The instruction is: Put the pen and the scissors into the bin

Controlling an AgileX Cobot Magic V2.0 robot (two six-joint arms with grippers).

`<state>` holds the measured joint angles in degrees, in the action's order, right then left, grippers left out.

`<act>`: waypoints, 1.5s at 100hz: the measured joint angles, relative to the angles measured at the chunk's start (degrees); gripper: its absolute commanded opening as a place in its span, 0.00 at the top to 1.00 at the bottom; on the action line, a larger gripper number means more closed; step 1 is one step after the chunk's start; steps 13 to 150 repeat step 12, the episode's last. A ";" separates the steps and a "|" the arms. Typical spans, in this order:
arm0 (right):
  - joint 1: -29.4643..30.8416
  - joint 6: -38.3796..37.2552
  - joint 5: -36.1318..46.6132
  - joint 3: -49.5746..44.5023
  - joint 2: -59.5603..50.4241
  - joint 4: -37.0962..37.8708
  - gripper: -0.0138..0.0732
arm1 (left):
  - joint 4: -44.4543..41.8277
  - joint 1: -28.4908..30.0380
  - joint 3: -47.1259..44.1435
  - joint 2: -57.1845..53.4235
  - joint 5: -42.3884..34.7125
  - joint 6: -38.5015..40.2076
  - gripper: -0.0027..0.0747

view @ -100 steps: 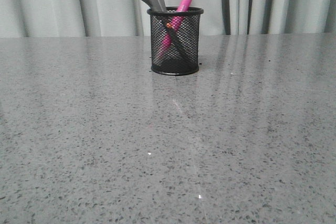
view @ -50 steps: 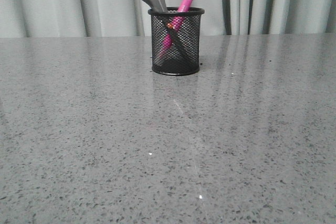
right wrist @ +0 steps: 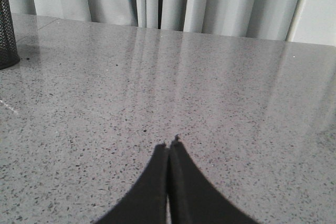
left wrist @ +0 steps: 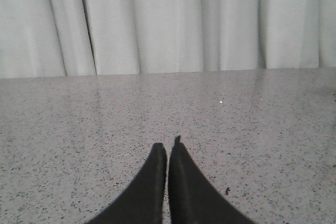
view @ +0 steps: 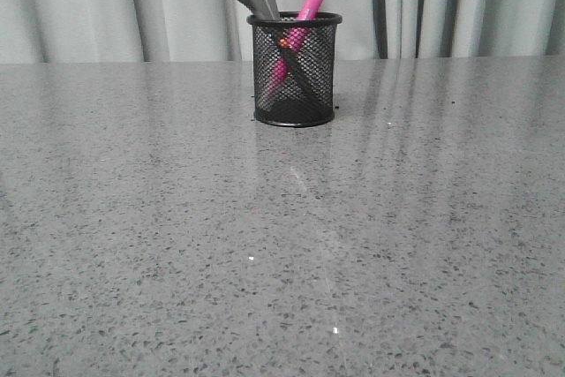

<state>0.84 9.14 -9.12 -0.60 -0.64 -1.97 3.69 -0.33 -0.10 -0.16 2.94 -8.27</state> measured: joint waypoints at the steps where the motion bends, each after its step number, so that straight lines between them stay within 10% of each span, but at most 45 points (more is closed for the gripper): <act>1: 0.00 0.00 0.00 0.00 0.00 0.00 0.92 | 0.00 0.00 0.00 0.00 0.00 0.00 0.99; 150: 0.00 0.00 0.00 0.00 0.00 0.00 0.92 | 0.00 0.00 0.00 0.00 0.00 0.00 0.99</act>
